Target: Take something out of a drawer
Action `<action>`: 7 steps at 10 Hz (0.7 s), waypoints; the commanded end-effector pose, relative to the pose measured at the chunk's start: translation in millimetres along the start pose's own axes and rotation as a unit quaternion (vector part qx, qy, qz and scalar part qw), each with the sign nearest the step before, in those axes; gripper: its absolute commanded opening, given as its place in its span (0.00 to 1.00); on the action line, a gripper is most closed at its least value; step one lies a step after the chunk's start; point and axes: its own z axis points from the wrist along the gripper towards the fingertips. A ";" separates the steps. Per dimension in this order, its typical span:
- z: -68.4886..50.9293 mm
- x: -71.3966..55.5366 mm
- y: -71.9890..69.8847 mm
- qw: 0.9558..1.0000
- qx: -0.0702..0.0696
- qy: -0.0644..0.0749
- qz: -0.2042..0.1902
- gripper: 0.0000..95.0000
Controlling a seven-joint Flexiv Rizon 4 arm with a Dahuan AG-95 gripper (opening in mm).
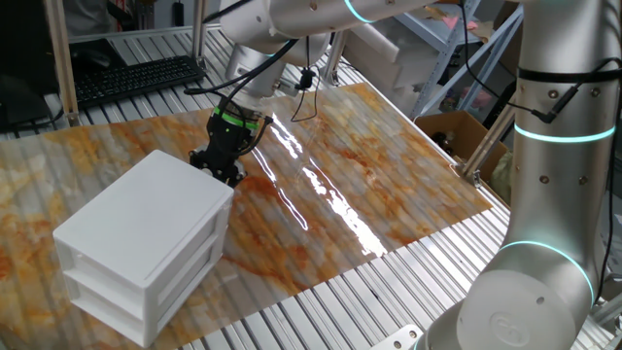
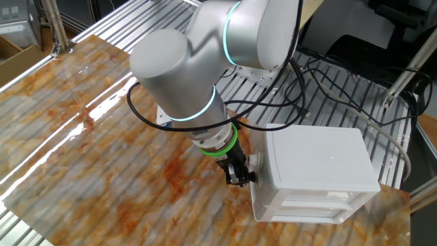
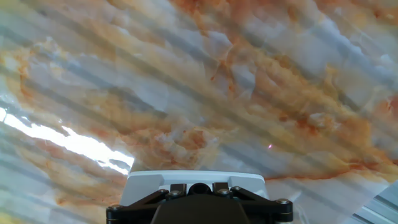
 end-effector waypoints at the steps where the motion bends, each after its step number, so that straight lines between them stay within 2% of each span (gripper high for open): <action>1: -0.2 0.3 -0.3 1.000 -0.003 -0.007 -0.007 0.00; 3: 0.1 0.4 -0.3 1.000 -0.010 -0.012 -0.006 0.00; 7: 0.3 0.8 -0.2 1.000 -0.010 -0.013 -0.006 0.00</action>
